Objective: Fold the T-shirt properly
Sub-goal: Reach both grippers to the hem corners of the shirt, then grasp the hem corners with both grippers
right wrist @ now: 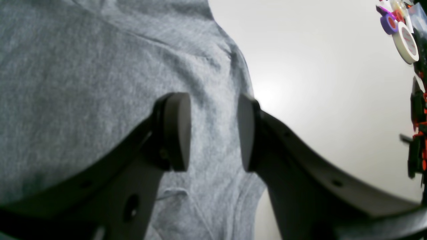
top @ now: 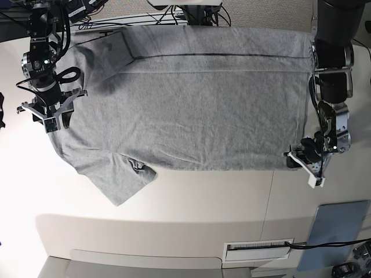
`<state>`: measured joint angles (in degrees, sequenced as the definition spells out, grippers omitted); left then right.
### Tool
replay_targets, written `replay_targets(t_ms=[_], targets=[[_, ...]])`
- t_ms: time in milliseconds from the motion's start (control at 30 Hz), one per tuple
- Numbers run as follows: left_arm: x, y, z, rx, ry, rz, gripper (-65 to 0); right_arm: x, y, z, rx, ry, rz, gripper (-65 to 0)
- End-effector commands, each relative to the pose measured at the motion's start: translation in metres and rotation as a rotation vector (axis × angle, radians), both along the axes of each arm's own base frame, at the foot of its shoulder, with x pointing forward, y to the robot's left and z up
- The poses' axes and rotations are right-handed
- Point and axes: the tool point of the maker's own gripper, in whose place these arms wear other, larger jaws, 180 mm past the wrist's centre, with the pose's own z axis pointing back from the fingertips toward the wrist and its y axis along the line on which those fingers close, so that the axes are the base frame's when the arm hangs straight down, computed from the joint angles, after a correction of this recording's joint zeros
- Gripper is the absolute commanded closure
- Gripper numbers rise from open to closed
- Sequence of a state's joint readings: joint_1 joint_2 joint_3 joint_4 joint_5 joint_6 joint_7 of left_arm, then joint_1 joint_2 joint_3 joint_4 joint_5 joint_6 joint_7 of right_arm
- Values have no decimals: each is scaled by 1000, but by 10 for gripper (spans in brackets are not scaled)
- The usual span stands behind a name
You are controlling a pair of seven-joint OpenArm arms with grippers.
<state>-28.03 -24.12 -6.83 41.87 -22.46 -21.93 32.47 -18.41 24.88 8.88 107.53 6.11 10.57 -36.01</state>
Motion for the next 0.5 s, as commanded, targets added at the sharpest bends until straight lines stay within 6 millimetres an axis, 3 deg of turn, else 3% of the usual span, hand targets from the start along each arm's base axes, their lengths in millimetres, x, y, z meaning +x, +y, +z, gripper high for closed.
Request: replay_targets(t_ms=[0,133,333,467], targets=[[12,-3,16,-14,-40,-20,-266,7,-2,14,-15,-46,10,-234],[13,-15,14,-32,-44,-42,-244,14,-2,21,-15,-78,11,-234],[14,-10,16,-18,-58,-38,0,26,-1,35,-12,-150,29,-234],[12,-8,13,5,-46,-46,0,47,-17,34,-3,-164,-15,-234]])
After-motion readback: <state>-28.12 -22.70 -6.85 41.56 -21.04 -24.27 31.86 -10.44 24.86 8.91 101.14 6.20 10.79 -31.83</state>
